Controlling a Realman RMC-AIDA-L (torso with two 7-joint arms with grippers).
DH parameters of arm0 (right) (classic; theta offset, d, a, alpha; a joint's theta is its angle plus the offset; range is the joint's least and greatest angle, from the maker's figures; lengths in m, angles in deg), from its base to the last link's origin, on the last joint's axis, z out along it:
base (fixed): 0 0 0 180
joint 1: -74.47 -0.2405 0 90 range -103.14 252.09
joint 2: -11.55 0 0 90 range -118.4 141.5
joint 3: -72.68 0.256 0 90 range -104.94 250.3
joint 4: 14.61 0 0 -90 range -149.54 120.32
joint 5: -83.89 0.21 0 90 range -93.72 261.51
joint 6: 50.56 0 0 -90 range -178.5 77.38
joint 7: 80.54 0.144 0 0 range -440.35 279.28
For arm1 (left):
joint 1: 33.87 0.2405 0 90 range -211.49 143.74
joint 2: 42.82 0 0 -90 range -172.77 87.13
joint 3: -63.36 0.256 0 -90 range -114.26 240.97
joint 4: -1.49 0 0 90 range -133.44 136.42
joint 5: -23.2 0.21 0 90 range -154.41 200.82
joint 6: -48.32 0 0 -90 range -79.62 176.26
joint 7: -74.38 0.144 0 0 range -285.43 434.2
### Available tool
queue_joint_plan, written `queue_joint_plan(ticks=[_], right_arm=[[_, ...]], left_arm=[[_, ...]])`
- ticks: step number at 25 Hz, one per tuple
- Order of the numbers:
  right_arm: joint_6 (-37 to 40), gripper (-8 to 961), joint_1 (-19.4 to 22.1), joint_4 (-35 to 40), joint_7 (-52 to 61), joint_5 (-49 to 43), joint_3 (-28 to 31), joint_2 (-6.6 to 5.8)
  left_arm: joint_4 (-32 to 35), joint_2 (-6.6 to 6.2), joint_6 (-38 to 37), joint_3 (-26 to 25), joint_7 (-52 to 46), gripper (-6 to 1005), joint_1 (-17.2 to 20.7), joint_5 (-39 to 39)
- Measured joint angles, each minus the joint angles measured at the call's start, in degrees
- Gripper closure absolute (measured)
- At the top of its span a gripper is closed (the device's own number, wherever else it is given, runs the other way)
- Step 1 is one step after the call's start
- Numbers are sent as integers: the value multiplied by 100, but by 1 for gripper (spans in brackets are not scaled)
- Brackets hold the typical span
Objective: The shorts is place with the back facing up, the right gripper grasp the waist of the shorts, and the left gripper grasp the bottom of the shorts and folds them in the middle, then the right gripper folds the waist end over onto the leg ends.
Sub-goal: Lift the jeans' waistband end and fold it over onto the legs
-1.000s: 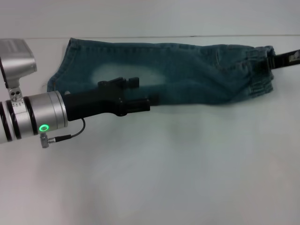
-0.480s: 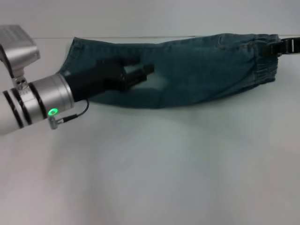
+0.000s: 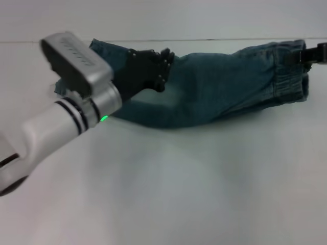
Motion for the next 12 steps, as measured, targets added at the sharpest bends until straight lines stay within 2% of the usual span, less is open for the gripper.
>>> queue_joint_plan(ticks=[5, 12], right_arm=[[619, 863, 8, 241, 71, 393, 337, -26], [1053, 862, 9, 391, 269, 926, 456, -157]], left_arm=[[-511, -2, 353, -43, 676, 969, -310, -122], [-919, -4, 298, -48, 744, 968, -360, -52]])
